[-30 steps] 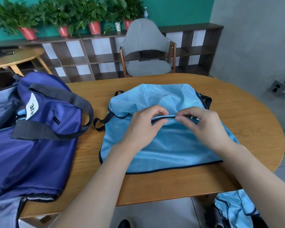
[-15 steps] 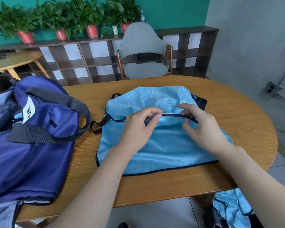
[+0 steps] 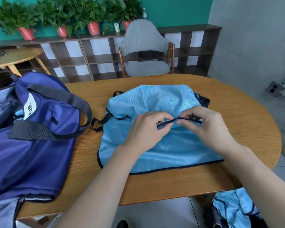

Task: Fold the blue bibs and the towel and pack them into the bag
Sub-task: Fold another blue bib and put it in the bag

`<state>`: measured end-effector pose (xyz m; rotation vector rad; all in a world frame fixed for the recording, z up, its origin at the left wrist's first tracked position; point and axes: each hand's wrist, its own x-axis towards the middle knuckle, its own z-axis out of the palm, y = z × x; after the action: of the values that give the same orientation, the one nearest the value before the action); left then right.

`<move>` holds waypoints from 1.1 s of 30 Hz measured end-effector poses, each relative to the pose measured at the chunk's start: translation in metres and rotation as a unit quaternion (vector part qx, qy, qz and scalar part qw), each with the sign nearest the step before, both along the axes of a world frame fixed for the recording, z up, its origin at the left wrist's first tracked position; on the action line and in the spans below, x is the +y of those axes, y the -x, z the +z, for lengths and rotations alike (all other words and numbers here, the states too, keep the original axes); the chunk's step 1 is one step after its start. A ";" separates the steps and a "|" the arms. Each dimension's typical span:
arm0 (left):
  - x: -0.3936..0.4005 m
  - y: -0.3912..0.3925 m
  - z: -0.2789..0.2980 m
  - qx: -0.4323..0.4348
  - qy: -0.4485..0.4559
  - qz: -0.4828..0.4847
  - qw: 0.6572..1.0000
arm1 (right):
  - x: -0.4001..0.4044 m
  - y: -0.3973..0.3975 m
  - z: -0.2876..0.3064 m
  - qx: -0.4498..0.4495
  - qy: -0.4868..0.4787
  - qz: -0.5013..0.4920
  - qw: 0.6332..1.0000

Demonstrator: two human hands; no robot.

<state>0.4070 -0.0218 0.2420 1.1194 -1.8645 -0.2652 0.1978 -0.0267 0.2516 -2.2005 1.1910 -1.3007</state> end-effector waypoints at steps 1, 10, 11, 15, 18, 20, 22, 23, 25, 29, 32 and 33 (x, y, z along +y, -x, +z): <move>0.000 0.000 0.000 0.004 0.014 0.001 1.000 | 0.000 0.001 0.000 0.011 0.009 0.011 1.000; 0.004 -0.022 0.006 0.033 0.135 0.063 0.988 | 0.001 0.019 0.000 -0.024 0.003 -0.006 1.000; 0.005 -0.025 0.008 0.032 0.139 0.068 0.987 | 0.001 0.021 0.000 -0.019 0.001 -0.007 1.000; 0.010 -0.040 0.012 0.015 0.150 0.076 0.986 | 0.001 0.029 0.002 -0.010 0.006 -0.038 0.999; 0.015 -0.056 0.017 -0.005 0.156 0.102 0.982 | 0.000 0.038 0.003 0.011 0.025 -0.064 0.998; 0.018 -0.070 0.020 -0.018 0.163 0.119 0.979 | 0.001 0.044 0.004 0.029 0.037 -0.077 0.996; 0.021 -0.085 0.022 -0.018 0.163 0.122 0.979 | 0.003 0.049 0.003 0.042 0.047 -0.090 0.994; 0.023 -0.092 0.022 -0.016 0.163 0.124 0.979 | 0.004 0.052 0.003 0.048 0.049 -0.097 0.993; 0.031 -0.104 0.021 -0.016 0.160 0.142 0.977 | 0.006 0.055 0.003 0.062 0.049 -0.107 0.991; 0.058 -0.124 0.013 -0.039 0.133 0.168 0.976 | 0.013 0.060 0.004 0.103 0.073 -0.112 0.986; 0.080 -0.138 0.000 -0.061 0.095 0.136 0.984 | 0.020 0.067 0.003 0.151 0.083 -0.120 0.978; 0.086 -0.142 -0.004 -0.068 0.076 0.125 0.987 | 0.021 0.070 0.002 0.162 0.077 -0.125 0.976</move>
<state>0.5485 0.0638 0.2383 1.2750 -1.8045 0.0970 0.1276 -0.0057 0.2533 -2.5117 1.5803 -1.1906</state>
